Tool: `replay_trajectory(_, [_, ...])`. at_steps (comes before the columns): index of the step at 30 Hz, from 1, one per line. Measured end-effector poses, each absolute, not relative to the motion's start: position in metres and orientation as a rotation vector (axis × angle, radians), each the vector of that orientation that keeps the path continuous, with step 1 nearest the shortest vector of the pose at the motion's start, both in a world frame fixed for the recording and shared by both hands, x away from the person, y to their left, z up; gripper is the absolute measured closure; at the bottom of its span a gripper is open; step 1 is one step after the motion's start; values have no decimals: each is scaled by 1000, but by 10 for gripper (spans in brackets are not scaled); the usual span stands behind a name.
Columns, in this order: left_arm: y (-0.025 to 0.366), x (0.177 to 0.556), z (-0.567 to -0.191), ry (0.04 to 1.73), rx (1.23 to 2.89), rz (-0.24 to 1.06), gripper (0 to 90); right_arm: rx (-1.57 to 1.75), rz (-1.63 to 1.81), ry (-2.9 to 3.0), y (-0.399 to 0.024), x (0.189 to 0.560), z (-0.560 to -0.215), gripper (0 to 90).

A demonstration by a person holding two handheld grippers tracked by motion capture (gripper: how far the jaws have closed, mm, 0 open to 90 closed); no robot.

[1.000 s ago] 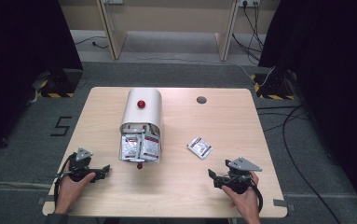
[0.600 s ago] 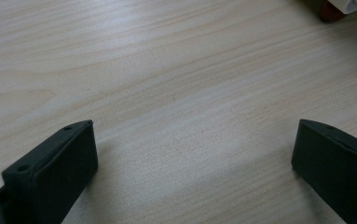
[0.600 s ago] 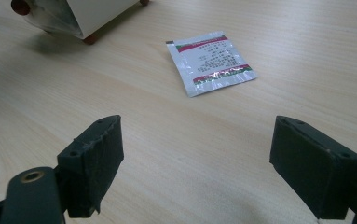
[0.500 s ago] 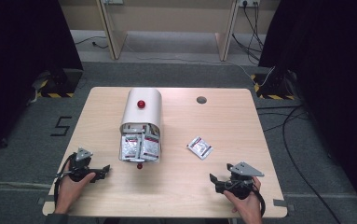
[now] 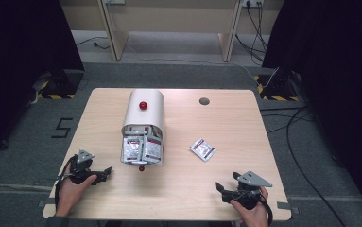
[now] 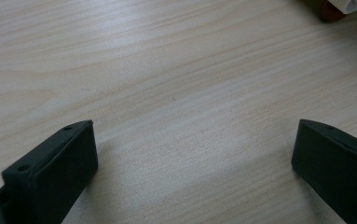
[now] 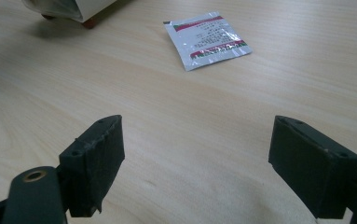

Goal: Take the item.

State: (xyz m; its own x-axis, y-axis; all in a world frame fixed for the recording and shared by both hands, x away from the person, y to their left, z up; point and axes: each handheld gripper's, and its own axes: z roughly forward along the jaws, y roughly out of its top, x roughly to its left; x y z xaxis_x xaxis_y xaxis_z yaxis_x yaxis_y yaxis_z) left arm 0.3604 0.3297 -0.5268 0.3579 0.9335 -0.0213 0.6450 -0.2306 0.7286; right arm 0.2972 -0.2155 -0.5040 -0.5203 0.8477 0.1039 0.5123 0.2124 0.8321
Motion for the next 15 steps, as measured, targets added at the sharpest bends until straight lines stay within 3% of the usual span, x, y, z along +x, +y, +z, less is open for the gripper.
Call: replay_trajectory(15, [330,360,-527,1367,1969,567,0,1295,1212,2104,-225,283,-518,179])
